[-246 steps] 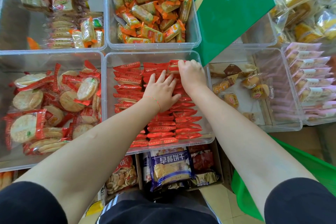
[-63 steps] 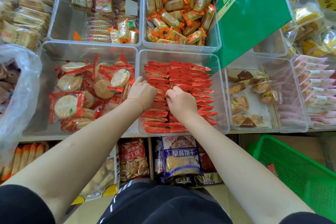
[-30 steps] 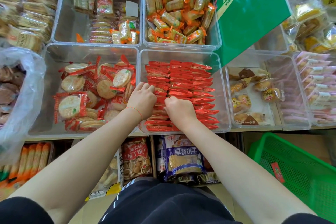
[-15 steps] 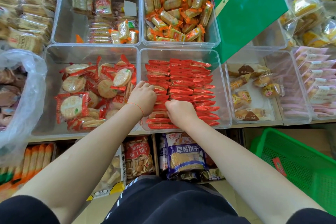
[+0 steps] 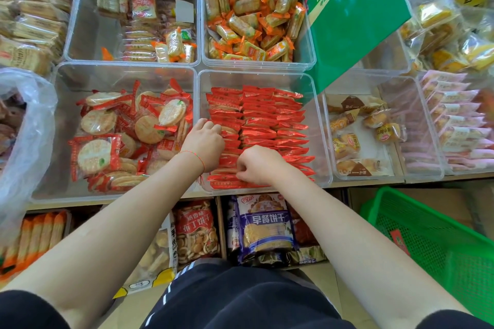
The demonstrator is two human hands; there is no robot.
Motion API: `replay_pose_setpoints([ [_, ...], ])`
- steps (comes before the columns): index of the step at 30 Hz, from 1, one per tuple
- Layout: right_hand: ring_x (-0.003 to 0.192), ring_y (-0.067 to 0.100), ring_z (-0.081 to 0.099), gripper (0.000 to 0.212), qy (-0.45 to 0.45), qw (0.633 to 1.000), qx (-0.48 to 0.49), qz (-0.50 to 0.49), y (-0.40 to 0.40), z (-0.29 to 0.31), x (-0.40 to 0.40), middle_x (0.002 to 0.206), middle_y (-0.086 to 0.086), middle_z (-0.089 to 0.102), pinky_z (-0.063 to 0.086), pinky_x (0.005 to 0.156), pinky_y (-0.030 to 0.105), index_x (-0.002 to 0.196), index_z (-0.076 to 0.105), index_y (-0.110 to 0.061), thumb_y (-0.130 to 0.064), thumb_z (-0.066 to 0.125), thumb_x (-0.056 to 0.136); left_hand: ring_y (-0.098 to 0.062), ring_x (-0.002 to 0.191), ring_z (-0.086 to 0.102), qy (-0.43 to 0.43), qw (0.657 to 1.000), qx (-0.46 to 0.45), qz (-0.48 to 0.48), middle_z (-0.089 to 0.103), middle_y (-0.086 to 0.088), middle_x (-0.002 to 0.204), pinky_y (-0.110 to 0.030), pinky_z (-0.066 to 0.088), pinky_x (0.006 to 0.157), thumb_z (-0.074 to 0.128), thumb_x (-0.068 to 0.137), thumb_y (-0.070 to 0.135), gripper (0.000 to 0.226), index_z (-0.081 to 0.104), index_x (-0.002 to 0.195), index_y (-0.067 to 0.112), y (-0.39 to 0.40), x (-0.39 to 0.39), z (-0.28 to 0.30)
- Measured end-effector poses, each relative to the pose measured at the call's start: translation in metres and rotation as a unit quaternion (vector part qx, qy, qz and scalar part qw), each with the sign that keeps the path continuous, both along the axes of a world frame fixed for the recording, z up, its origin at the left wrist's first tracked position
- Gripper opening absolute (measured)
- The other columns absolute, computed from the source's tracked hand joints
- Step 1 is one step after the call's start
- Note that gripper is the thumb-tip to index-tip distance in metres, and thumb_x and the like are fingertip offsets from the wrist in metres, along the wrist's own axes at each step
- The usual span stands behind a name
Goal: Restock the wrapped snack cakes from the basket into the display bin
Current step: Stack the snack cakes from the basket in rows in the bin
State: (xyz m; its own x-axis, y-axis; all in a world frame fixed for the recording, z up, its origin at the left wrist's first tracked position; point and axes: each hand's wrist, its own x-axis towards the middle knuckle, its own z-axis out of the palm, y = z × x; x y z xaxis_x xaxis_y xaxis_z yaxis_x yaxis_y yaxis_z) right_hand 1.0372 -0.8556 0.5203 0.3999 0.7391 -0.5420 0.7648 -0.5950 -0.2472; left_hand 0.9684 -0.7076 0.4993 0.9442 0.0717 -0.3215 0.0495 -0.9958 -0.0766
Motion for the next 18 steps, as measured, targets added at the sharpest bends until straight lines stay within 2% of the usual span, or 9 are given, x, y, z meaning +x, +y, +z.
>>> replay_pose_setpoints([
  [2, 0.073, 0.02, 0.06, 0.026, -0.02, 0.993, 0.086, -0.084, -0.008, 0.003, 0.015, 0.076, -0.006, 0.063, 0.04, 0.052, 0.027, 0.076, 0.066, -0.019, -0.036, 0.055, 0.091, -0.023, 0.1, 0.049, -0.028, 0.998, -0.054, 0.023, 0.056, 0.0, 0.101, -0.037, 0.035, 0.099, 0.051, 0.082, 0.046, 0.029, 0.072, 0.084, 0.026, 0.0, 0.003, 0.002],
  [4, 0.082, 0.021, 0.059, 0.021, -0.116, 0.969, 0.163, -0.145, -0.015, 0.0, 0.028, 0.088, -0.001, 0.061, 0.042, 0.057, 0.03, 0.092, 0.066, -0.015, -0.03, 0.051, 0.094, -0.024, 0.097, 0.051, -0.077, 0.987, -0.124, 0.065, 0.057, -0.002, 0.099, -0.037, 0.043, 0.088, 0.052, 0.082, 0.044, 0.029, 0.068, 0.085, 0.021, -0.005, 0.007, 0.003],
  [6, 0.107, 0.023, 0.055, 0.03, -0.167, 0.964, 0.155, -0.138, -0.019, -0.007, 0.035, 0.116, 0.004, 0.058, 0.051, 0.078, 0.039, 0.121, 0.061, -0.014, -0.024, 0.052, 0.094, -0.027, 0.099, 0.051, -0.08, 0.983, -0.142, 0.082, 0.055, -0.005, 0.103, -0.039, 0.047, 0.081, 0.052, 0.087, 0.033, 0.024, 0.064, 0.097, 0.015, -0.012, 0.01, 0.001],
  [8, 0.131, 0.024, 0.041, 0.044, -0.143, 0.978, 0.114, -0.105, -0.018, -0.016, 0.037, 0.142, 0.006, 0.047, 0.043, 0.102, 0.043, 0.139, 0.05, -0.017, -0.024, 0.053, 0.096, -0.027, 0.102, 0.049, -0.055, 0.987, -0.131, 0.073, 0.052, -0.006, 0.106, -0.037, 0.047, 0.079, 0.05, 0.092, 0.028, 0.024, 0.066, 0.103, 0.016, -0.018, 0.011, -0.004],
  [9, 0.137, 0.025, 0.036, 0.045, -0.13, 0.981, 0.106, -0.094, -0.017, -0.02, 0.037, 0.147, 0.007, 0.042, 0.037, 0.108, 0.044, 0.141, 0.049, -0.019, -0.025, 0.053, 0.096, -0.026, 0.102, 0.047, -0.048, 0.989, -0.122, 0.067, 0.05, -0.005, 0.107, -0.036, 0.045, 0.078, 0.05, 0.093, 0.029, 0.024, 0.069, 0.103, 0.018, -0.019, 0.011, -0.006],
  [11, 0.134, 0.025, 0.04, 0.039, -0.115, 0.983, 0.115, -0.088, -0.015, -0.026, 0.039, 0.142, 0.007, 0.048, 0.034, 0.108, 0.044, 0.135, 0.057, -0.02, -0.025, 0.051, 0.097, -0.025, 0.103, 0.046, -0.04, 0.991, -0.108, 0.063, 0.049, -0.004, 0.108, -0.035, 0.043, 0.077, 0.05, 0.094, 0.03, 0.025, 0.071, 0.102, 0.021, -0.018, 0.015, -0.008],
  [14, 0.104, 0.023, 0.059, 0.028, -0.119, 0.969, 0.183, -0.118, -0.008, -0.025, 0.048, 0.108, 0.002, 0.068, 0.04, 0.093, 0.04, 0.111, 0.071, -0.018, -0.025, 0.05, 0.095, -0.025, 0.102, 0.049, -0.017, 0.99, -0.12, 0.07, 0.05, -0.004, 0.105, -0.037, 0.044, 0.079, 0.055, 0.09, 0.037, 0.024, 0.072, 0.096, 0.022, -0.014, 0.024, -0.004],
  [16, 0.096, 0.024, 0.06, 0.023, -0.161, 0.953, 0.213, -0.147, -0.005, -0.023, 0.06, 0.099, 0.002, 0.068, 0.041, 0.087, 0.039, 0.105, 0.07, -0.014, -0.02, 0.05, 0.094, -0.027, 0.097, 0.054, -0.054, 0.979, -0.164, 0.107, 0.054, -0.005, 0.097, -0.037, 0.048, 0.077, 0.056, 0.087, 0.042, 0.028, 0.072, 0.087, 0.019, -0.011, 0.031, 0.002],
  [18, 0.101, 0.025, 0.056, 0.021, -0.186, 0.949, 0.194, -0.163, -0.002, -0.026, 0.071, 0.104, 0.004, 0.065, 0.041, 0.088, 0.039, 0.108, 0.067, -0.013, -0.019, 0.052, 0.095, -0.03, 0.096, 0.054, -0.122, 0.968, -0.173, 0.135, 0.056, -0.008, 0.096, -0.04, 0.048, 0.075, 0.054, 0.088, 0.034, 0.026, 0.069, 0.09, 0.013, -0.008, 0.036, 0.002],
])
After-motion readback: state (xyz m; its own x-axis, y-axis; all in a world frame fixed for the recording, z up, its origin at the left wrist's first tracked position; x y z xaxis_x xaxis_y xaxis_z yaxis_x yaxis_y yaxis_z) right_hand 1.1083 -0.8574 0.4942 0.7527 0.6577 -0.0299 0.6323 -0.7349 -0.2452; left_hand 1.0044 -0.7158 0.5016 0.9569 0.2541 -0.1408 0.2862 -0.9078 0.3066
